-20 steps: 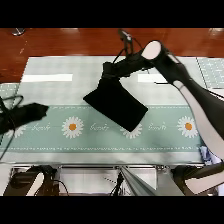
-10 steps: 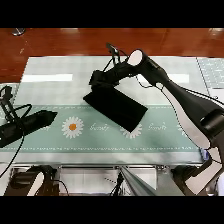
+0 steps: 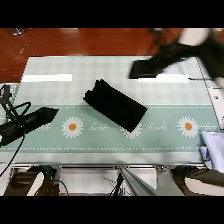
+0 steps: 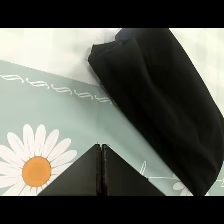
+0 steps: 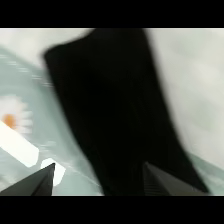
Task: Fold the shirts.
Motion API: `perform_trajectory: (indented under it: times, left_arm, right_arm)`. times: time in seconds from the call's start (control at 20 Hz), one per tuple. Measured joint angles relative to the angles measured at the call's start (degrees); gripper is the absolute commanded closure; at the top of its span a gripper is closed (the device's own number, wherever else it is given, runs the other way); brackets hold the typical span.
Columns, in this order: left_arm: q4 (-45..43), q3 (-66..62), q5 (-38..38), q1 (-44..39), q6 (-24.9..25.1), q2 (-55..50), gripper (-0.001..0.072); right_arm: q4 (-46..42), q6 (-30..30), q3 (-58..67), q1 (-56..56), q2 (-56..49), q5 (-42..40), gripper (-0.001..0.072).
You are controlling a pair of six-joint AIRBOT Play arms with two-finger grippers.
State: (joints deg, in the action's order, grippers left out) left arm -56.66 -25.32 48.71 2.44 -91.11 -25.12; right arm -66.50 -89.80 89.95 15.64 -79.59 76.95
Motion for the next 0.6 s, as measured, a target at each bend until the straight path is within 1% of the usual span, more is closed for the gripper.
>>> perform_trajectory:
  times: [0.1, 0.2, 0.3, 0.4, 0.5, 0.6]
  left_arm:
    - [0.1, 0.0, -0.2, 0.0, 0.2, 0.0, 0.0685]
    - [0.1, 0.0, -0.2, 0.0, 0.3, 0.0, 0.0685]
    - [0.1, 0.0, -0.3, 0.0, 0.3, 0.0, 0.0685]
    - [0.2, 0.0, -0.3, 0.0, 0.4, 0.0, 0.0685]
    - [0.2, 0.0, -0.3, 0.0, 0.4, 0.0, 0.0685]
    - [0.2, 0.0, -0.3, 0.0, 0.4, 0.0, 0.0685]
  right_arm:
    - [-7.4, -5.6, -13.1, -3.0, 12.3, -4.8, 0.0098]
    - [-10.3, -14.0, -29.2, -4.7, 24.5, -12.5, 0.0098]
    - [-7.6, -21.2, -44.8, -4.7, 34.2, -21.8, 0.0098]
    - [-2.1, -25.7, -57.8, -4.0, 39.5, -30.5, 0.0098]
    - [2.9, -26.3, -65.0, -3.7, 40.2, -35.6, 0.0098]
    - [9.5, -21.9, -68.5, -3.5, 37.7, -38.8, 0.0098]
